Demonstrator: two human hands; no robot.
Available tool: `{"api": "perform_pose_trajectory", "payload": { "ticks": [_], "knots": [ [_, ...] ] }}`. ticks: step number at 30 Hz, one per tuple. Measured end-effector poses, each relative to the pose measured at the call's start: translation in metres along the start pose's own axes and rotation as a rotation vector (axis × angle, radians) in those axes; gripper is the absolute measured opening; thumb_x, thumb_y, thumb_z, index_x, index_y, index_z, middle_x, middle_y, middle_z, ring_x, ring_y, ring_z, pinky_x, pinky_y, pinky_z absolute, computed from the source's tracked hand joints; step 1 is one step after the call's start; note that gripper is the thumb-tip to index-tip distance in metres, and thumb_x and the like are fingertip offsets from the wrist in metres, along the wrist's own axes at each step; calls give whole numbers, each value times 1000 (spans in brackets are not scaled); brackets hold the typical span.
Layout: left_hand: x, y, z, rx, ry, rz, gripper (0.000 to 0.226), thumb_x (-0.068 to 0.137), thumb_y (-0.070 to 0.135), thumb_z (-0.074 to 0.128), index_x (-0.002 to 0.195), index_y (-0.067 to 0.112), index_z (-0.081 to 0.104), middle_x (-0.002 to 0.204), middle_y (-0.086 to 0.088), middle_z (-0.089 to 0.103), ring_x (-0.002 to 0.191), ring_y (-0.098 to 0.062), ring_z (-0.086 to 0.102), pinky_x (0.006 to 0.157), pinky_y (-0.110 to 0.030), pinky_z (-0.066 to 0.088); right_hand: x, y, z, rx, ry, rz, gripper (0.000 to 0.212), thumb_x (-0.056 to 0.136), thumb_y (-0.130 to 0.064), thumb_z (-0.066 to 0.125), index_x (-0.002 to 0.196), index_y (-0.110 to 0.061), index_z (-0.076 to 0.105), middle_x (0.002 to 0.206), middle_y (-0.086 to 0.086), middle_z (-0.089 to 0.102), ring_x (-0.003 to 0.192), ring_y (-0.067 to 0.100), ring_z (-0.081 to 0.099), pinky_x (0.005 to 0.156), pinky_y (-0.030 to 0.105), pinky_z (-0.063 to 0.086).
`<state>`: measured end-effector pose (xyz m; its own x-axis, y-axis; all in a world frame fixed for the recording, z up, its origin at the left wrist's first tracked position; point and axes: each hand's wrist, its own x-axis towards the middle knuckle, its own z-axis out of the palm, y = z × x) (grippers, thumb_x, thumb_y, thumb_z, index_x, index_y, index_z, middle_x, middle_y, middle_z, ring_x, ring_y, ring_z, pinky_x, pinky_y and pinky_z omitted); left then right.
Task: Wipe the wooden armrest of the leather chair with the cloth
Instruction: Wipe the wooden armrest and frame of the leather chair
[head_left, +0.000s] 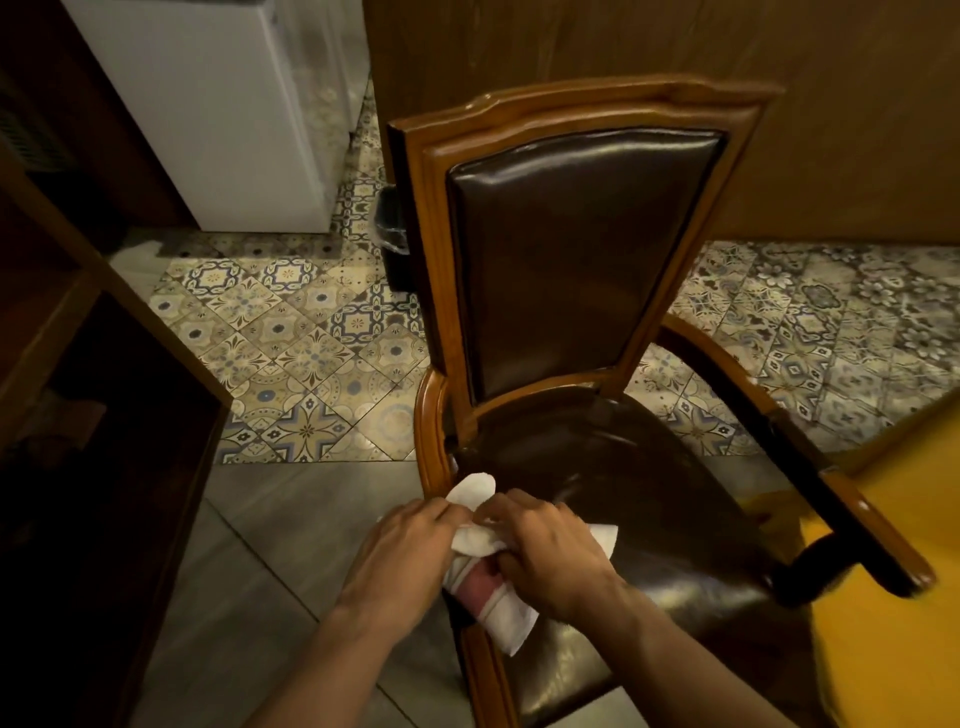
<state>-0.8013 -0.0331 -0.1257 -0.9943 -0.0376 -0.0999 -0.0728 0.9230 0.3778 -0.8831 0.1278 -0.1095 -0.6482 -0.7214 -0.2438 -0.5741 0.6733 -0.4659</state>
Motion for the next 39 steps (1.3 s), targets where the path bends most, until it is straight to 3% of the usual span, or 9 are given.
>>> {"api": "perform_pose_trajectory", "payload": {
  "ticks": [3, 14, 20, 23, 28, 32, 39],
  "knots": [
    [5, 21, -18, 17, 17, 63, 51, 87, 15, 63, 132, 34, 48, 129, 9, 55, 118, -12, 49, 99, -29, 42, -21, 7, -28, 42, 14, 48, 55, 80, -32, 69, 131, -35, 48, 126, -7, 57, 108, 20, 57, 88, 34, 43],
    [46, 166, -87, 58, 116, 245, 50, 86, 21, 63, 127, 42, 43, 126, 14, 54, 118, -12, 47, 98, -34, 43, -123, 38, -154, -162, 337, 117, 55, 79, -15, 67, 128, -34, 54, 113, -3, 63, 100, 22, 60, 79, 37, 45],
    [50, 267, -98, 76, 134, 365, 46, 86, 15, 58, 128, 35, 49, 125, 9, 56, 118, -16, 49, 99, -36, 42, -205, 72, -202, -200, 427, 199, 53, 76, -13, 67, 124, -36, 57, 115, -4, 66, 99, 23, 64, 77, 38, 53],
    [48, 310, -91, 67, 109, 403, 47, 86, 16, 58, 128, 34, 47, 125, 9, 55, 117, -16, 48, 99, -37, 43, -241, 93, -215, -231, 450, 240, 53, 73, -13, 69, 121, -36, 60, 112, -3, 67, 97, 24, 64, 76, 35, 50],
    [59, 356, -65, 74, 97, 436, 52, 84, 14, 64, 128, 35, 46, 125, 11, 55, 115, -14, 49, 95, -33, 42, -273, 131, -219, -259, 477, 299, 48, 73, -15, 69, 117, -34, 61, 106, -3, 67, 93, 23, 62, 66, 29, 33],
    [79, 369, -37, 62, 56, 456, 54, 83, 12, 65, 128, 34, 46, 125, 10, 55, 115, -15, 49, 95, -34, 42, -275, 161, -212, -253, 466, 335, 48, 75, -18, 70, 120, -33, 59, 110, -1, 65, 97, 24, 61, 70, 32, 38],
    [148, 367, 16, 2, -3, 509, 57, 83, 12, 64, 131, 34, 44, 128, 10, 54, 118, -14, 47, 97, -34, 41, -242, 223, -198, -226, 453, 428, 44, 77, -17, 69, 118, -30, 62, 108, 1, 67, 94, 27, 60, 70, 32, 34]
  ]
}}
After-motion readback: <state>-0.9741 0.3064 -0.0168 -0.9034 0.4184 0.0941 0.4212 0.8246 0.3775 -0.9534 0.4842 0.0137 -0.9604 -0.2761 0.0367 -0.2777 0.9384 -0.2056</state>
